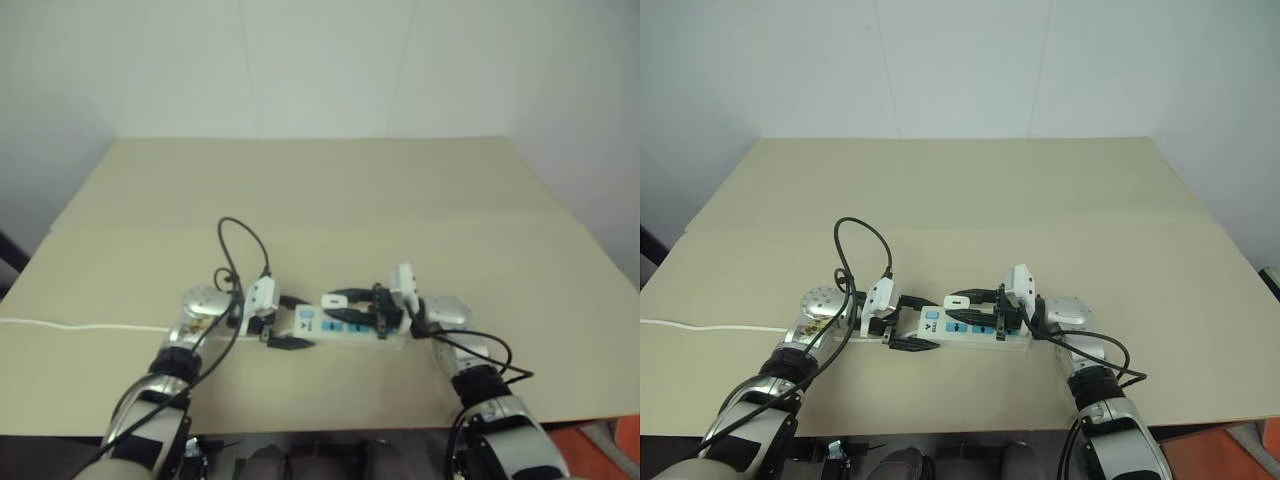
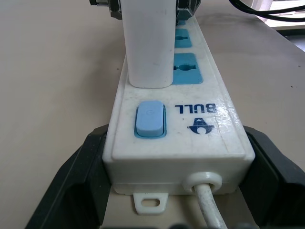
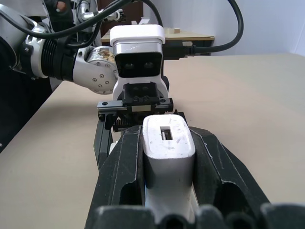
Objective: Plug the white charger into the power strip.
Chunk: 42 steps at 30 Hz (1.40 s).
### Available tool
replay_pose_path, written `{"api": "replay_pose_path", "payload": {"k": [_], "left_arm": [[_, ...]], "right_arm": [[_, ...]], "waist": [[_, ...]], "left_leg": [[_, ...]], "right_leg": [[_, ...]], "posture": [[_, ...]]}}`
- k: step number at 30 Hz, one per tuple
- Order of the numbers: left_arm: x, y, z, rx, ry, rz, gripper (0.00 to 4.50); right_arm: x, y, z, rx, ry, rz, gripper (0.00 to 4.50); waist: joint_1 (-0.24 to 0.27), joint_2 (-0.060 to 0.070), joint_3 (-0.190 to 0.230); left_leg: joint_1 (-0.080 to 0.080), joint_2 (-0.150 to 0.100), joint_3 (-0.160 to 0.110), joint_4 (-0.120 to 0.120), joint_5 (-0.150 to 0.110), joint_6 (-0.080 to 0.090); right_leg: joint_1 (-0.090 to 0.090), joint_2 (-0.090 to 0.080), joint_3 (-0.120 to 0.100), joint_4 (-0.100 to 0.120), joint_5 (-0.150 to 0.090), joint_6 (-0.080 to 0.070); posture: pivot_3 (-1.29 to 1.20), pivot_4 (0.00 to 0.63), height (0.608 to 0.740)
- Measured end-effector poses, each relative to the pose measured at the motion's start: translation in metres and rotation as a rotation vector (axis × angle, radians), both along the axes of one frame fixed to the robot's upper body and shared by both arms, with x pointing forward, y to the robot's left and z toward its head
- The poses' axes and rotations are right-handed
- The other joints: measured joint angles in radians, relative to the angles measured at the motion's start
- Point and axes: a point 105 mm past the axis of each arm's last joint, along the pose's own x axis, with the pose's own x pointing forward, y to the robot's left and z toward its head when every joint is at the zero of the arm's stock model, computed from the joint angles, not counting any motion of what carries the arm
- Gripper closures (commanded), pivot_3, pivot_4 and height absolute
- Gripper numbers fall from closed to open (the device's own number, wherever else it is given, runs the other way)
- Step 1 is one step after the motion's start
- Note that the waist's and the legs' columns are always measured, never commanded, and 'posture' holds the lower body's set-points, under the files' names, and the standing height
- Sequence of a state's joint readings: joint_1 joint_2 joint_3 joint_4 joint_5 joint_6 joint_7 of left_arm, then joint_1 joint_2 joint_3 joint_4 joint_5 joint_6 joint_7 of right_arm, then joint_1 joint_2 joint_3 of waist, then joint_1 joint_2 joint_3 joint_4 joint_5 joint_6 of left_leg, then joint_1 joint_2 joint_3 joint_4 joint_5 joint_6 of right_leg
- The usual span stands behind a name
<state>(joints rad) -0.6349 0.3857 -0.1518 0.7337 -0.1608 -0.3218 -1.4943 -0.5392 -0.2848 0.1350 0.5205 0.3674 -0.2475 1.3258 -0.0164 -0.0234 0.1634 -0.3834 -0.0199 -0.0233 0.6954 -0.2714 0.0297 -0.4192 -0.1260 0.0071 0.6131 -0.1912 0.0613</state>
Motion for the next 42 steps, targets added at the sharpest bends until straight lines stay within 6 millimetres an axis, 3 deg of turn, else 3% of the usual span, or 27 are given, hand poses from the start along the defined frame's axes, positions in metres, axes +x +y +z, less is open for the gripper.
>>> {"api": "replay_pose_path", "payload": {"k": [15,16,24,31,33,35,42], "left_arm": [[0.001,0.002,-0.001,-0.001,0.021,0.013,1.21],[0.001,0.002,-0.001,-0.001,0.021,0.013,1.21],[0.001,0.002,-0.001,-0.002,0.022,0.010,1.21],[0.001,0.002,-0.001,-0.001,0.022,0.011,1.21],[0.001,0.002,-0.001,0.000,0.028,0.011,0.47],[0.001,0.002,-0.001,0.006,0.048,0.002,0.03],[0.003,0.005,0.020,-0.076,-0.021,0.014,0.03]], "right_arm": [[0.005,0.003,0.001,-0.013,0.034,0.009,3.38],[0.005,0.003,0.000,-0.013,0.033,0.008,2.65],[0.004,-0.006,-0.004,-0.050,-0.011,-0.014,0.01],[0.004,-0.007,-0.004,-0.054,-0.012,-0.013,0.01],[0.004,-0.008,-0.004,-0.057,-0.013,-0.015,0.00],[0.004,-0.009,-0.005,-0.059,-0.013,-0.017,0.00],[0.000,-0.017,0.000,-0.067,-0.034,-0.030,0.00]], "waist": [[-0.002,0.000,0.000],[-0.002,0.000,0.000],[-0.001,-0.001,-0.001],[-0.001,-0.001,-0.001],[-0.001,-0.001,-0.001],[-0.001,-0.001,-0.001],[0.002,-0.001,-0.001]], "left_leg": [[0.004,0.000,0.001,0.000,0.000,0.000],[0.004,0.000,0.001,0.000,0.000,0.000],[0.004,0.001,0.001,0.000,0.000,0.000],[0.004,0.001,0.001,0.000,0.000,0.000],[0.004,0.001,0.001,0.000,0.000,0.000],[0.004,0.001,0.001,0.000,0.000,0.000],[0.002,0.001,0.001,0.000,0.000,0.000]], "right_leg": [[0.001,0.001,0.003,0.000,0.000,0.000],[0.001,0.001,0.003,0.000,0.000,0.000],[0.001,0.001,0.003,0.000,0.000,0.000],[0.001,0.001,0.003,0.000,0.000,0.000],[0.001,0.001,0.003,0.000,0.000,0.000],[0.001,0.001,0.003,0.000,0.000,0.000],[0.000,0.001,0.003,0.000,0.000,0.000]], "posture": [[0.00,0.150,0.740],[0.00,0.150,0.740],[0.00,0.150,0.740],[0.00,0.150,0.740],[0.00,0.150,0.740],[0.00,0.150,0.740],[0.00,0.150,0.740]]}}
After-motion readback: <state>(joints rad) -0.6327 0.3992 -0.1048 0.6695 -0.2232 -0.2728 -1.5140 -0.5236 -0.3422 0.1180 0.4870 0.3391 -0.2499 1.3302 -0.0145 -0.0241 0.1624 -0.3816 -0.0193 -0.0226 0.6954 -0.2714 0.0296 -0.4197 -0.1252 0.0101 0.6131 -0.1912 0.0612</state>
